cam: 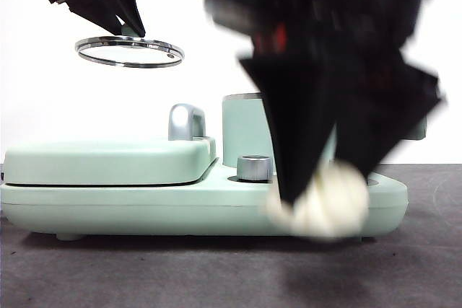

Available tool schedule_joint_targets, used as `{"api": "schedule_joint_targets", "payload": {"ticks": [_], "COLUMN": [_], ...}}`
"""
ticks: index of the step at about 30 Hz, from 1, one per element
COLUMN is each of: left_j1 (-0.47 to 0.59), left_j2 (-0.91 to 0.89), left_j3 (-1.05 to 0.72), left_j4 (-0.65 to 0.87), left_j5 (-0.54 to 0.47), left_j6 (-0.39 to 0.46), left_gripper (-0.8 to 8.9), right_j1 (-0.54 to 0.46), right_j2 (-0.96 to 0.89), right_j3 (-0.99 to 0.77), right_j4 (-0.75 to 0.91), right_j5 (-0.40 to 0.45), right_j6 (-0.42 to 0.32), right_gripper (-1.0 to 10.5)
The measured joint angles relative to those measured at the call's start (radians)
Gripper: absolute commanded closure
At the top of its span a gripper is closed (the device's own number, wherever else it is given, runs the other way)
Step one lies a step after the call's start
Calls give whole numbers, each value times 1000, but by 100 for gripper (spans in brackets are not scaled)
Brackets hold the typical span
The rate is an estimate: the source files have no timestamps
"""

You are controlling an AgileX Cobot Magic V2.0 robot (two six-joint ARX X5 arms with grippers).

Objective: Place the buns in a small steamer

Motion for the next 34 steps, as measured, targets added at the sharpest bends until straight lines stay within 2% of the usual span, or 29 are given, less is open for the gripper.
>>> {"api": "schedule_joint_targets", "payload": {"ticks": [4, 7, 12, 19, 23, 34], "left_j1": [0, 0, 0, 0, 0, 0], "left_j2": [0, 0, 0, 0, 0, 0], "left_j3": [0, 0, 0, 0, 0, 0], "left_j4": [-2, -2, -3, -3, -5, -5], "left_j5": [0, 0, 0, 0, 0, 0], "left_j6": [0, 0, 0, 0, 0, 0], "left_gripper": [798, 798, 798, 798, 798, 798], "right_j1": [-40, -114, -278, -441, -479, -513], "right_j2": [0, 0, 66, 300, 400, 530], "right_j3": [177, 305, 518, 758, 824, 828], "right_j4": [-174, -245, -283, -324, -323, -307], "right_j5": [-2, -2, -1, 1, 1, 11], "right_j6": [-72, -137, -245, -364, -394, -425], "right_gripper": [764, 764, 764, 764, 764, 746]}}
